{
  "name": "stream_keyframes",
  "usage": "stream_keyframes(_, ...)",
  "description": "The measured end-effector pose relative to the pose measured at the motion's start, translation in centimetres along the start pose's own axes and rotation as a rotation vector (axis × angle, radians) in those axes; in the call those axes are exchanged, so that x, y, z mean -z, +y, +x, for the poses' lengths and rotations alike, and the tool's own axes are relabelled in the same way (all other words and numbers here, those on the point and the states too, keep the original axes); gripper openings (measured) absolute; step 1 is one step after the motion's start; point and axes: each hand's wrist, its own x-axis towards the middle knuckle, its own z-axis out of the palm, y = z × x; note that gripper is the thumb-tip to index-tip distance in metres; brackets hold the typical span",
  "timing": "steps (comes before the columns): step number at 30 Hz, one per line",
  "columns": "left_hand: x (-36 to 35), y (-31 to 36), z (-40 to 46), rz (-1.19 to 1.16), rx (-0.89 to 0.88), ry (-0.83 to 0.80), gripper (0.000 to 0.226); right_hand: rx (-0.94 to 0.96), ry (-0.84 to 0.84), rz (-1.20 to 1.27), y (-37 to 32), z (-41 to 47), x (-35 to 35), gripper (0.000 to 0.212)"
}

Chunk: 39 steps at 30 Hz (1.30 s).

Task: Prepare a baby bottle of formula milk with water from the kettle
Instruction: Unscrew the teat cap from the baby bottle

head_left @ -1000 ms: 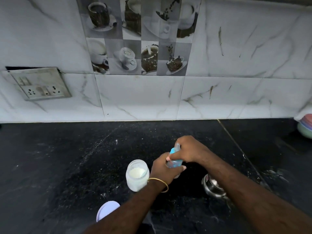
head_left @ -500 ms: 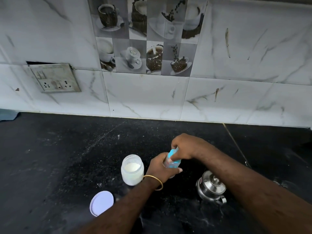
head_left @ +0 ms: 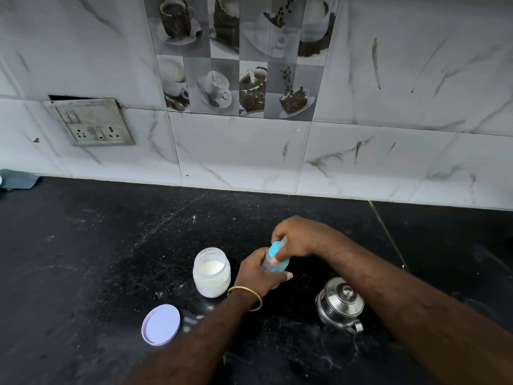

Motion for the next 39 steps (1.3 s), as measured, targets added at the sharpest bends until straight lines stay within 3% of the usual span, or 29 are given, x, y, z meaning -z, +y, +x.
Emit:
stream_keyframes(3, -0.1, 0.0, -0.2, 0.009, 0.010, -0.012, 0.057, 0.042, -0.059, -0.010, 0.0, 0.1, -0.2, 0.060)
stream_keyframes(7, -0.2, 0.1, -0.4, 0.076, -0.021, -0.041, 0.050, 0.063, -0.030, -0.033, 0.3, 0.4, -0.5, 0.034)
stream_keyframes(15, -0.2, -0.6, -1.1, 0.176, -0.046, -0.006, 0.052, 0.095, 0.005, 0.020, 2.8, 1.0, -0.3, 0.064)
stream_keyframes(21, 0.0, -0.6, -2.1, 0.180, -0.025, 0.010, 0.047, 0.031, 0.031, 0.062, 5.5, 2.5, -3.7, 0.057)
stream_keyframes(26, 0.1, -0.6, -2.4, 0.253, -0.014, 0.036, 0.049, 0.066, 0.018, -0.021, 6.3, 3.7, -7.1, 0.064)
stream_keyframes(33, 0.2, -0.9, -2.6, 0.239, -0.004, 0.030, 0.049, 0.126, -0.007, -0.109, 6.7, 4.6, -8.7, 0.056)
stream_keyframes(36, 0.0, -1.5, -2.7, 0.227, 0.055, 0.031, 0.064, 0.134, -0.007, -0.123, 6.8, 4.7, -9.1, 0.054)
stream_keyframes(39, 0.2, -1.8, -3.1, 0.214, 0.126, 0.001, 0.101, 0.145, -0.005, -0.132, 6.9, 4.8, -9.2, 0.051)
